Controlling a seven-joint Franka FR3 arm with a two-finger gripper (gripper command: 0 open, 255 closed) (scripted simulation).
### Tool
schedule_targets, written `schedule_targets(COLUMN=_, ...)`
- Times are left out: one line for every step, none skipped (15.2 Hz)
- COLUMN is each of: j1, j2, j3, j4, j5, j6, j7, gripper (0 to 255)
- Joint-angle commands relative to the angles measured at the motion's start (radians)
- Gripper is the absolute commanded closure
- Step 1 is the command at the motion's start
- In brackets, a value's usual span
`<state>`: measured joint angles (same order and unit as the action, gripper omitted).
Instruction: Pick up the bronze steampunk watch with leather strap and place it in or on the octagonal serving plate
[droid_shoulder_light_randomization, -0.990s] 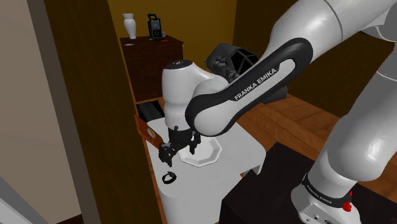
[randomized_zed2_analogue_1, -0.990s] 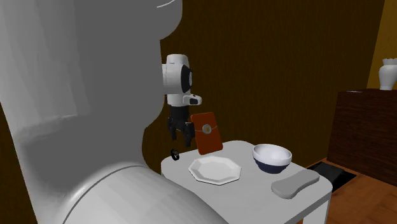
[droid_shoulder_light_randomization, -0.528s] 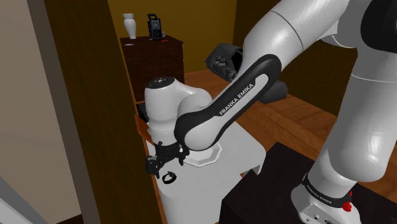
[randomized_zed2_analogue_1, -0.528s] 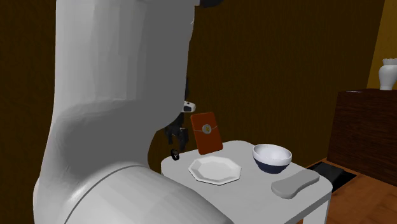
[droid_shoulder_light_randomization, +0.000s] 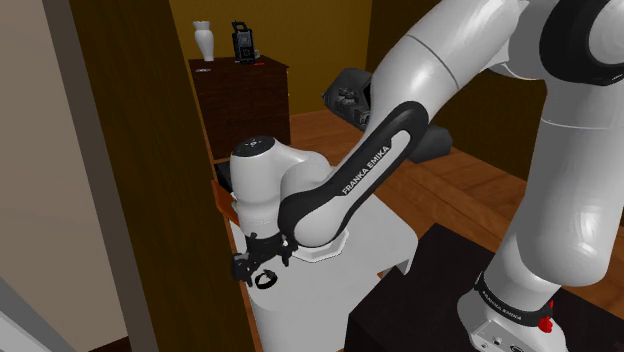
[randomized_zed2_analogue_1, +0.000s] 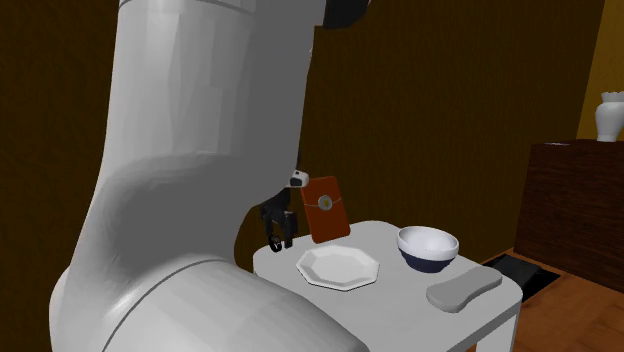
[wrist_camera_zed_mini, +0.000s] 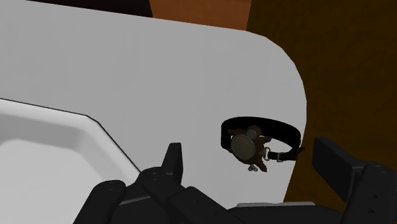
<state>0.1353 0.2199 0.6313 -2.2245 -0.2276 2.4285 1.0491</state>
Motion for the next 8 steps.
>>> schedule_targets(j1=0.006, j2=0.023, j3=0.002, j4=0.000, j5=-0.002, j6=0.036, j7=0.004, gripper=0)
schedule_targets(j1=0.006, j2=0.023, j3=0.002, j4=0.000, j5=-0.002, j6=0.036, j7=0.004, gripper=0)
schedule_targets(j1=0.005, j2=0.023, j3=0.002, j4=0.000, j5=-0.002, j6=0.036, j7=0.004, gripper=0)
schedule_targets(j1=0.005, j2=0.023, j3=0.002, j4=0.000, j5=-0.002, j6=0.036, j7=0.004, gripper=0)
schedule_targets(j1=0.007, j2=0.023, j3=0.003, j4=-0.001, j5=-0.002, j6=0.037, j7=0.006, gripper=255)
schedule_targets(j1=0.009, j2=0.025, j3=0.002, j4=-0.001, j5=-0.005, j6=0.039, j7=0.010, gripper=255)
schedule_targets(j1=0.011, j2=0.029, j3=0.001, j4=-0.002, j5=-0.009, j6=0.043, j7=0.014, gripper=255)
schedule_targets(j1=0.010, j2=0.029, j3=0.001, j4=-0.004, j5=-0.009, j6=0.044, j7=0.013, gripper=255)
